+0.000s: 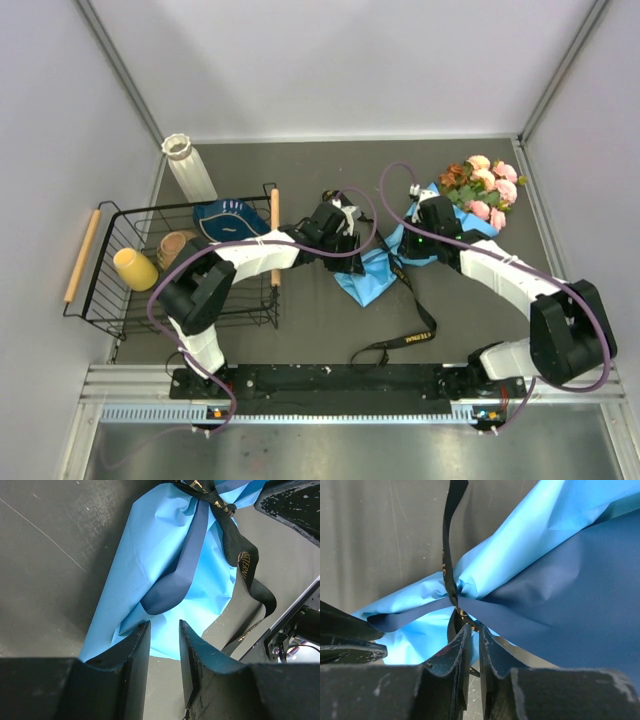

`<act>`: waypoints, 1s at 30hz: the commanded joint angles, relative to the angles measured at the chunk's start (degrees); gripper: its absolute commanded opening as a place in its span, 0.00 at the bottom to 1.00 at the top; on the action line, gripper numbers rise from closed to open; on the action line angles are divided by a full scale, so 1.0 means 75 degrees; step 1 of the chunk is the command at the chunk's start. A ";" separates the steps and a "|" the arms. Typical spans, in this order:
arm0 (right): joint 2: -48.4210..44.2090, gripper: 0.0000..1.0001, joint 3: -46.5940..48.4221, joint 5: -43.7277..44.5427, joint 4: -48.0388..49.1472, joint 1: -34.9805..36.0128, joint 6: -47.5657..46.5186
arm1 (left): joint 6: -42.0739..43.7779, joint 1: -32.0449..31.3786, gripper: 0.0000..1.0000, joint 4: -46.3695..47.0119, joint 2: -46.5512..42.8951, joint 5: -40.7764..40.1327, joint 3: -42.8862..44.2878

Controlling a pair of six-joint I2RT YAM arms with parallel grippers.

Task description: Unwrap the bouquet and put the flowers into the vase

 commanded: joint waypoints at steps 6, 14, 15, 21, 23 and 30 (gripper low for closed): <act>0.0413 0.14 0.0400 -0.0145 0.0245 0.0050 -0.0577 | 0.0025 -0.0052 0.35 0.0288 -0.0126 0.0035 0.0023; 0.0542 0.19 0.0108 -0.0426 0.0550 0.0062 -0.0483 | 0.0049 -0.0111 0.37 0.0288 -0.0102 0.0071 0.0058; 0.0566 0.19 0.0084 -0.0450 0.0585 0.0074 -0.0483 | 0.0060 -0.0111 0.38 0.0299 -0.0091 0.0059 0.0058; 0.0882 0.23 -0.0033 -0.0380 0.0750 0.0062 -0.0494 | 0.0037 -0.0134 0.39 0.0323 -0.0032 0.0047 0.0046; 0.0929 0.23 0.0002 -0.0403 0.0750 0.0074 -0.0541 | 0.0025 -0.0158 0.40 0.0346 -0.0032 0.0047 0.0023; 0.1023 0.25 -0.0045 -0.0391 0.0762 0.0120 -0.0565 | 0.0014 -0.0170 0.43 0.0393 -0.0032 0.0000 -0.0036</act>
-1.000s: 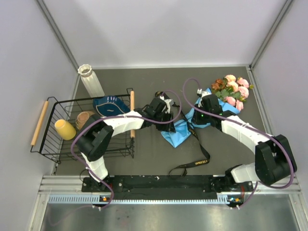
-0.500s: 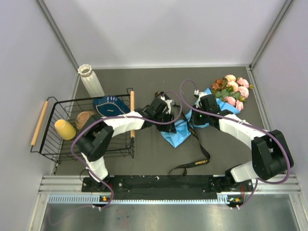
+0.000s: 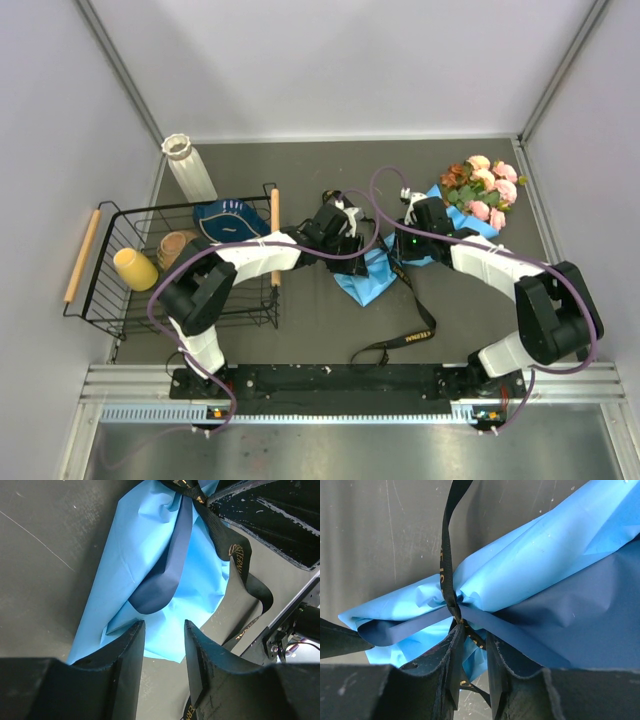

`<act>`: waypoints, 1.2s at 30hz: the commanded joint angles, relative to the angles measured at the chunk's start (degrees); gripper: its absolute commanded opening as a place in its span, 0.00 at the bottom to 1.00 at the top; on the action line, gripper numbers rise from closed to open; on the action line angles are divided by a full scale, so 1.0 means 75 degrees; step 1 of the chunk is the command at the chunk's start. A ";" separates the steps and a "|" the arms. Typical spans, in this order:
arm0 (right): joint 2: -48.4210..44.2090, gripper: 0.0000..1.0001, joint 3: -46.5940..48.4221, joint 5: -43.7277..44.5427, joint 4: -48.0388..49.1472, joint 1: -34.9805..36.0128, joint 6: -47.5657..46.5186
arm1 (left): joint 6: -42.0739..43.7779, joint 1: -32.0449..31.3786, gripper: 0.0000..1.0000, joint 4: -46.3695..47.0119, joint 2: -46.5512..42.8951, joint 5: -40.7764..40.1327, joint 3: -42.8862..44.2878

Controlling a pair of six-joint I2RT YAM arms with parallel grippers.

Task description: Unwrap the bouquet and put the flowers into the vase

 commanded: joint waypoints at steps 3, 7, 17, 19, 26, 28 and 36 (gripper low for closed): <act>0.0087 0.27 -0.0153 -0.0112 0.0281 0.0249 -0.0151 | 0.0028 -0.0041 0.44 0.0367 -0.0032 0.0000 -0.0059; 0.0075 0.26 -0.0270 -0.0042 0.0316 0.0332 -0.0116 | 0.0040 -0.0041 0.45 0.0355 0.0038 0.0035 -0.0024; -0.0568 0.06 0.0034 0.0122 0.0047 0.0343 -0.0128 | 0.0016 -0.0041 0.47 0.0414 0.0073 0.0094 0.0011; -0.0791 0.00 0.0104 0.0169 -0.0024 0.0355 -0.0128 | 0.0016 -0.0041 0.47 0.0402 0.0108 0.0082 0.0011; -0.1541 0.00 -0.0035 0.0778 -0.0223 0.0343 0.0095 | 0.0075 -0.0041 0.48 0.0379 0.0191 -0.0093 -0.0024; -0.1833 0.00 -0.0280 0.0930 -0.0106 0.0343 0.0188 | 0.0168 -0.0030 0.49 0.0250 0.0179 -0.0210 0.0011; -0.3181 0.00 -0.1546 0.0966 0.0503 0.0355 0.0961 | 0.0403 0.0052 0.50 -0.0043 0.0214 -0.0562 0.0163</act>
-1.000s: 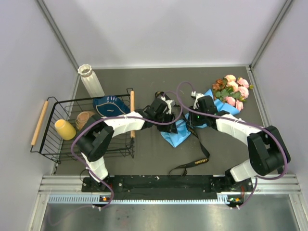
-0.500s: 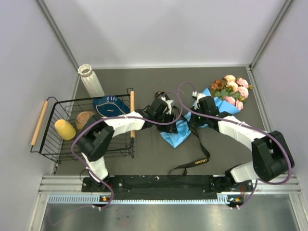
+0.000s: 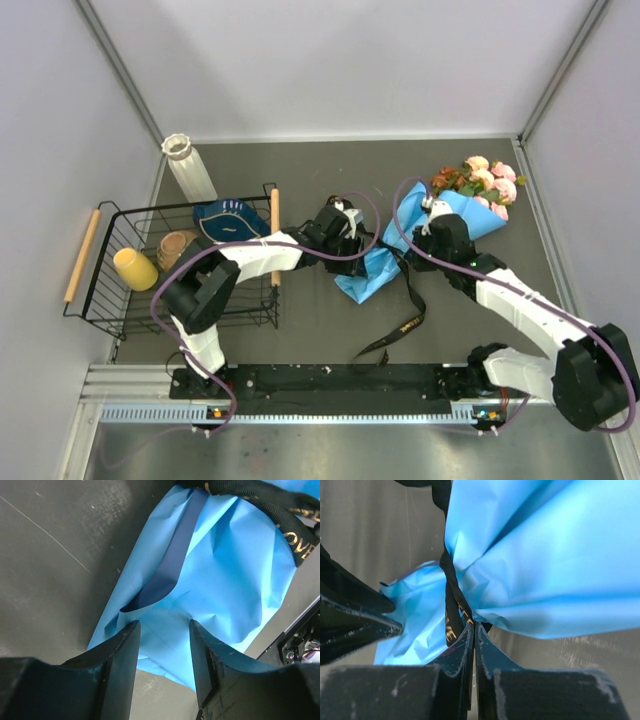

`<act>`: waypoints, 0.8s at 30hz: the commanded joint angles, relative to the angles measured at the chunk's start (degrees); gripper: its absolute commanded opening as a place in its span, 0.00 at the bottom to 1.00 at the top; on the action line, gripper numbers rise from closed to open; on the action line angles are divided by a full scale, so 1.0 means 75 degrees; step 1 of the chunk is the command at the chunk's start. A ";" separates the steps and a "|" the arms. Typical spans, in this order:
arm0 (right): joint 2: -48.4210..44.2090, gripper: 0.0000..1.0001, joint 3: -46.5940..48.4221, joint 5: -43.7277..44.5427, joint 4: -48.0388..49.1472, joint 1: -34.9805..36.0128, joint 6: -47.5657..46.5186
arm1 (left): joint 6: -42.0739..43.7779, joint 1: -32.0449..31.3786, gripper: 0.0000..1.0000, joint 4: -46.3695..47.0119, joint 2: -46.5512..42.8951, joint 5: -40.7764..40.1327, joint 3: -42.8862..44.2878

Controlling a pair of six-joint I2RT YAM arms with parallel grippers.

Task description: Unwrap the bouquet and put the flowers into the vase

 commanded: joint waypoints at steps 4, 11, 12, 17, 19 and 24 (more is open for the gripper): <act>-0.1273 0.00 -0.0850 0.0321 0.0463 0.0090 0.0858 | 0.0313 0.0129 0.50 -0.0154 0.0024 -0.0361 0.0234; -0.1437 0.00 -0.1260 0.0768 -0.0346 0.0102 0.1468 | 0.0395 0.0140 0.52 -0.0248 -0.0034 -0.0303 0.0432; -0.1437 0.00 -0.1342 0.0768 -0.0521 0.0090 0.1666 | 0.0395 0.0140 0.52 -0.0248 -0.0069 -0.0280 0.0444; -0.1507 0.00 -0.1390 0.0757 -0.1260 0.0078 0.2042 | 0.0512 0.0140 0.59 -0.0330 -0.0198 -0.0361 0.0503; -0.1566 0.02 -0.1250 0.0617 -0.1471 0.0078 0.1728 | 0.0559 0.0140 0.60 -0.0447 -0.0198 -0.0327 0.0550; -0.1637 0.24 -0.0560 0.0243 -0.1554 0.0078 0.0814 | 0.0501 0.0140 0.66 -0.0354 -0.0350 0.0211 0.0491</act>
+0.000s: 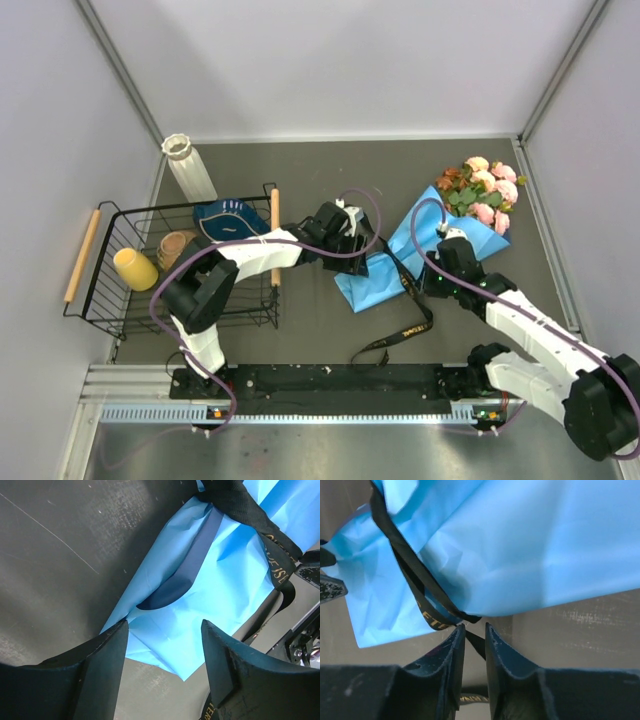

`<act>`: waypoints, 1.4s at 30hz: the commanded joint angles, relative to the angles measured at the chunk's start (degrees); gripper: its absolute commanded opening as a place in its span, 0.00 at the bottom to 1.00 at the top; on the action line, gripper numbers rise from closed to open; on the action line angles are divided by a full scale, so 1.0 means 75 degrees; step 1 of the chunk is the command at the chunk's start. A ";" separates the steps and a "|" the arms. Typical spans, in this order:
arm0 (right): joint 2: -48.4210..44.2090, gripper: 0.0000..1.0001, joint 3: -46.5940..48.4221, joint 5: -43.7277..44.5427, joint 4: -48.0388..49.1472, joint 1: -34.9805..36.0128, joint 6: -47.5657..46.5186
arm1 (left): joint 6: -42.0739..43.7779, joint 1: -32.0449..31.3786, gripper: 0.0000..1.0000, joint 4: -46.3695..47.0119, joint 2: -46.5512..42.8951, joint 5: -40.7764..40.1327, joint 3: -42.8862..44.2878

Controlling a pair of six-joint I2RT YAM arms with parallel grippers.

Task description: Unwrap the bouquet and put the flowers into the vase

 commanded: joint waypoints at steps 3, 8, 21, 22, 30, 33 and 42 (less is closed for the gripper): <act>0.0256 0.35 0.1107 -0.0832 -0.0012 0.0040 -0.0928 | -0.0065 0.0015 0.70 0.0250 -0.0514 0.0586 0.0113; 0.1064 0.38 0.1623 -0.0916 0.0409 0.0052 -0.1210 | -0.0299 -0.0114 0.70 0.0438 -0.1111 0.0587 -0.0181; 0.2518 0.13 0.2140 -0.1104 0.0961 0.0064 -0.1574 | -0.0675 -0.0524 0.44 0.0964 -0.0609 0.0950 -0.0017; 0.2600 0.13 0.2128 -0.1092 0.0985 0.0052 -0.1585 | -0.0710 -0.0536 0.44 0.1012 -0.0423 0.0973 -0.0005; 0.2823 0.17 0.2081 -0.1315 0.1231 0.0052 -0.1492 | -0.0734 -0.0548 0.44 0.1188 0.0305 0.0857 0.0112; 0.2835 0.21 0.2046 -0.1408 0.1243 0.0052 -0.1503 | -0.0745 -0.0548 0.44 0.1293 0.0422 0.0775 -0.0028; 0.2929 0.25 0.2011 -0.1467 0.1254 0.0052 -0.1597 | -0.0886 -0.0548 0.44 0.1481 0.0528 0.0763 -0.0287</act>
